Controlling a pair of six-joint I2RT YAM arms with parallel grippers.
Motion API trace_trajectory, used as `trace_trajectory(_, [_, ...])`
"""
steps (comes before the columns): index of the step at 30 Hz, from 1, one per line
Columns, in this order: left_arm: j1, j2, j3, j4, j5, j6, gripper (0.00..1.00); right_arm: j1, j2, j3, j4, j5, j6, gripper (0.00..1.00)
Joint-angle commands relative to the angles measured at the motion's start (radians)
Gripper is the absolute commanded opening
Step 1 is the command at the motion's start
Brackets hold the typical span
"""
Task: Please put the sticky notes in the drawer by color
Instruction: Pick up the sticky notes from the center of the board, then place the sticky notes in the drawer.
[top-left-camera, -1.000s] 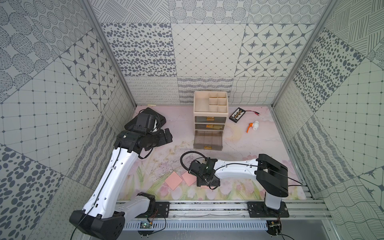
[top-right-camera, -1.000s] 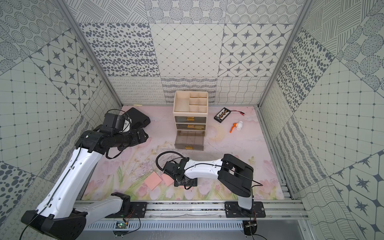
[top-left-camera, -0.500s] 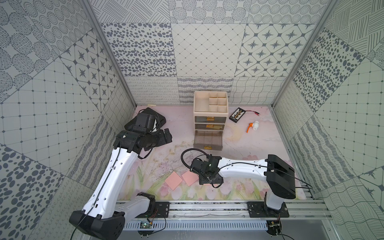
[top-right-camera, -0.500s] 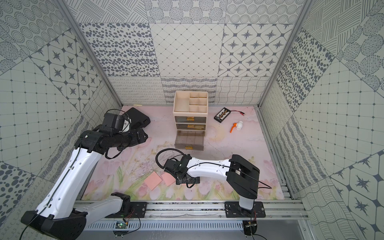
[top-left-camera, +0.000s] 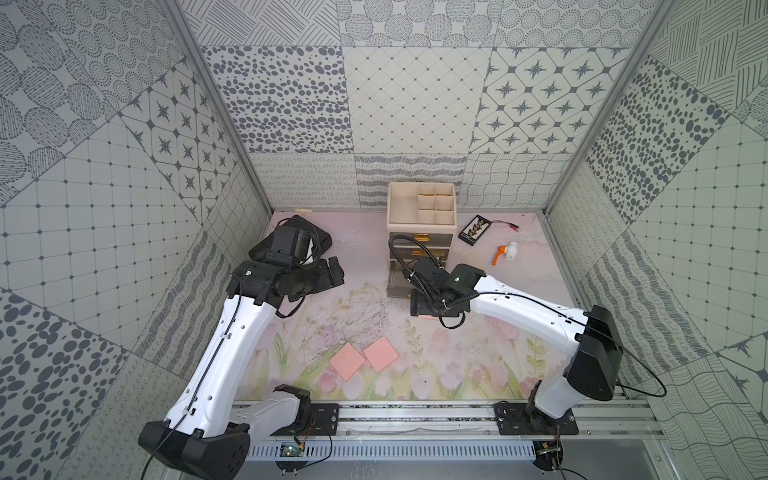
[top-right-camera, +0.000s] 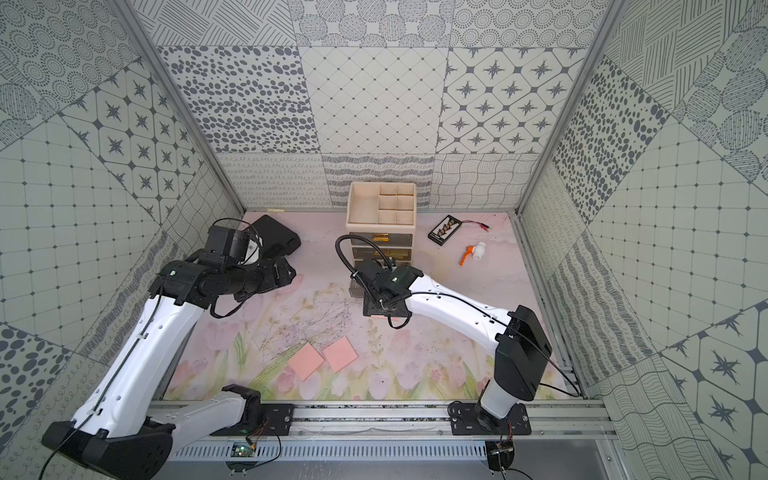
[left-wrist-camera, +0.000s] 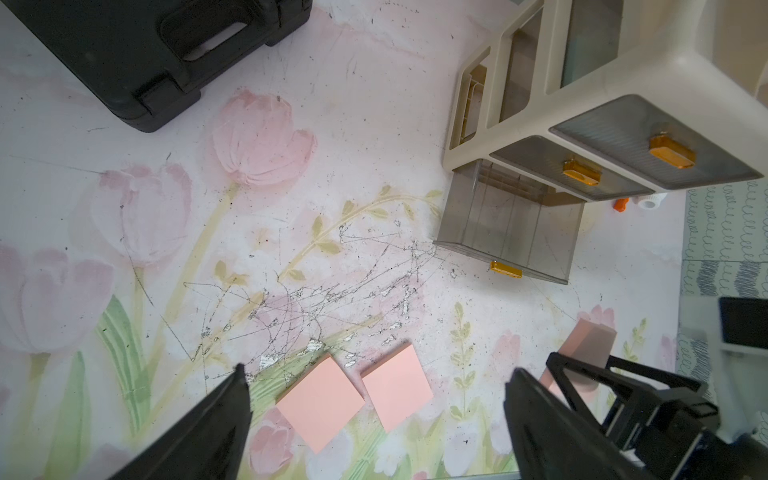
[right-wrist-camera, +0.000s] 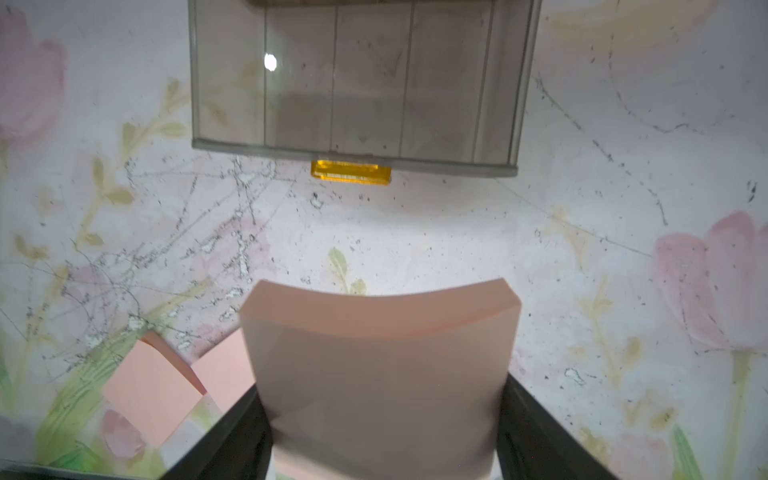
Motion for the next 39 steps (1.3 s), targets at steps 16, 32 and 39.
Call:
trace_trajectory(16, [0.002, 0.033, 0.025, -0.006, -0.037, 0.005, 0.97, -0.193, 0.216, 0.154, 0.166, -0.113, -0.211, 0.8])
trace_trajectory(32, [0.005, 0.047, 0.011, -0.003, -0.04, 0.004, 0.97, -0.232, 0.269, 0.153, 0.199, -0.096, -0.245, 0.81])
trace_trajectory(39, [0.005, 0.046, 0.001, -0.001, -0.04, -0.002, 0.97, -0.234, 0.27, 0.153, 0.219, -0.076, -0.246, 0.83])
